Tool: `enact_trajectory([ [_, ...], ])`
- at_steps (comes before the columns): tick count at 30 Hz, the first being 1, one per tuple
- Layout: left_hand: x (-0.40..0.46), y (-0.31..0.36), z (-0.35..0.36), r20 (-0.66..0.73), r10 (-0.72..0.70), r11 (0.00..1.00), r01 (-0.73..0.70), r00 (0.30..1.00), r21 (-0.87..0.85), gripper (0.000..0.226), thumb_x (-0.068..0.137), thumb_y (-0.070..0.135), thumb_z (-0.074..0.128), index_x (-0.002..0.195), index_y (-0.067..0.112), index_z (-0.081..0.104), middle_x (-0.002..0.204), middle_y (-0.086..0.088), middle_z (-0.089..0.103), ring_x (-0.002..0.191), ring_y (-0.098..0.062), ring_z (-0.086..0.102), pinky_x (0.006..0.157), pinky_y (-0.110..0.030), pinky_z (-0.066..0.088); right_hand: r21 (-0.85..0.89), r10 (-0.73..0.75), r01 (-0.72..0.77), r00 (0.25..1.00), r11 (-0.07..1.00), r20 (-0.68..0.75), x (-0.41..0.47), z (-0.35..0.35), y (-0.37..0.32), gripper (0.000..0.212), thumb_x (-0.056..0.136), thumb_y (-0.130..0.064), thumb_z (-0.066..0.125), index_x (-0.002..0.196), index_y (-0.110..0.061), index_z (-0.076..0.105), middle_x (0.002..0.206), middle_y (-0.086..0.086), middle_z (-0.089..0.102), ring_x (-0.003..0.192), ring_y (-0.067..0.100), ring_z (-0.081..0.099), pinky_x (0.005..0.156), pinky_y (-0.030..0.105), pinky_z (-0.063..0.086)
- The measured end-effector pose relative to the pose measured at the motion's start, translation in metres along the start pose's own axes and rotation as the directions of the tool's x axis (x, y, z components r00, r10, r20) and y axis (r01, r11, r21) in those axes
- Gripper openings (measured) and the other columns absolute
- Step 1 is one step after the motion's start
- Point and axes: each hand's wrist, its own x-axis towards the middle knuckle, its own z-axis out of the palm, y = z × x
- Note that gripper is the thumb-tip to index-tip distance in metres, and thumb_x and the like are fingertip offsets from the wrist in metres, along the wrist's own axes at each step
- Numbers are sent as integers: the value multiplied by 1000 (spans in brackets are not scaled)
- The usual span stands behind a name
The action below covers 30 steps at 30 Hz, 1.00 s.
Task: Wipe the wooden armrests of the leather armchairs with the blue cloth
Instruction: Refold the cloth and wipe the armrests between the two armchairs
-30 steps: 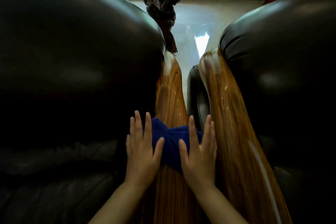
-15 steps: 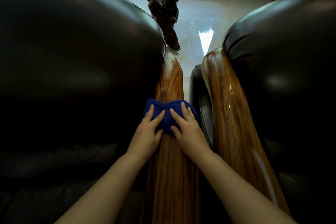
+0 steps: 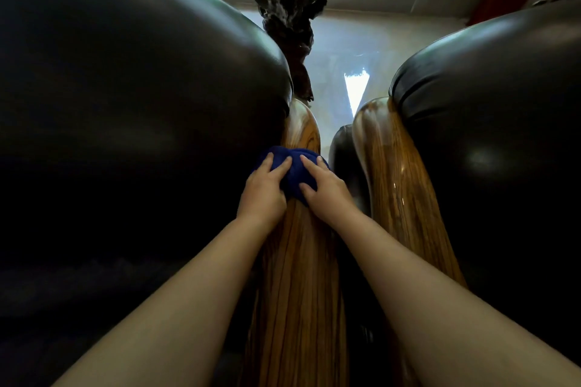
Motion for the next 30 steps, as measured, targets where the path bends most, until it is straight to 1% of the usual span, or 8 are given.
enact_trajectory([
  [6,-12,1,-11,-33,56,996,-53,998,68,52,80,-1,54,128,20,51,142,-7,38,128,-28,34,109,-33,28,-116,-83,66,985,991,-148,-18,-6,-9,45,85,-13,56,128,-20,51,132,11,56,121,28,51,98,36,40],
  [8,-28,0,-16,9,103,987,-103,995,124,48,80,-1,55,124,19,55,136,-6,43,124,-26,38,110,-34,31,-203,-120,96,987,974,-106,-33,-9,-10,36,85,-12,54,119,-22,58,117,11,64,108,29,58,89,35,45],
  [11,-56,2,-32,181,145,984,-160,973,75,41,79,-1,56,116,17,62,126,-5,55,118,-22,47,107,-33,36,-228,-72,90,994,969,86,-59,-28,-8,35,84,-13,56,116,-26,58,116,8,62,107,25,58,87,32,45],
  [13,-74,8,-41,258,109,994,-104,960,-34,38,78,-2,56,109,17,66,118,-5,62,112,-19,55,101,-32,44,-211,-63,96,985,973,158,-74,-42,-7,36,82,-12,59,115,-27,60,118,4,61,108,21,57,85,27,45],
  [16,-103,28,-63,249,51,992,-21,967,-122,36,75,-3,57,101,18,70,106,-5,68,100,-17,61,88,-27,50,-172,-56,84,986,982,158,-108,-66,-18,35,80,-14,64,113,-28,62,113,-1,61,95,10,57,76,21,46],
  [21,-142,75,-118,257,69,983,-22,964,-180,30,72,-1,64,96,16,71,93,-3,70,83,-12,63,75,-26,53,-45,-77,87,979,995,187,-166,-128,-52,25,78,-20,69,101,-30,66,86,-17,61,76,-4,60,55,10,46],
  [26,-187,139,-161,245,125,978,-78,961,-194,30,72,-2,64,96,14,71,85,0,68,82,-15,65,72,-25,53,-44,-122,131,980,990,160,-226,-195,-83,30,76,-24,72,105,-25,66,88,-10,64,77,-1,60,57,9,43],
  [30,-218,182,-170,263,135,972,-76,955,-222,28,74,3,66,99,17,70,92,2,67,86,-13,64,74,-26,54,-52,-150,158,978,986,143,-265,-241,-88,33,76,-24,72,109,-22,65,98,-4,66,86,7,61,68,16,47],
])
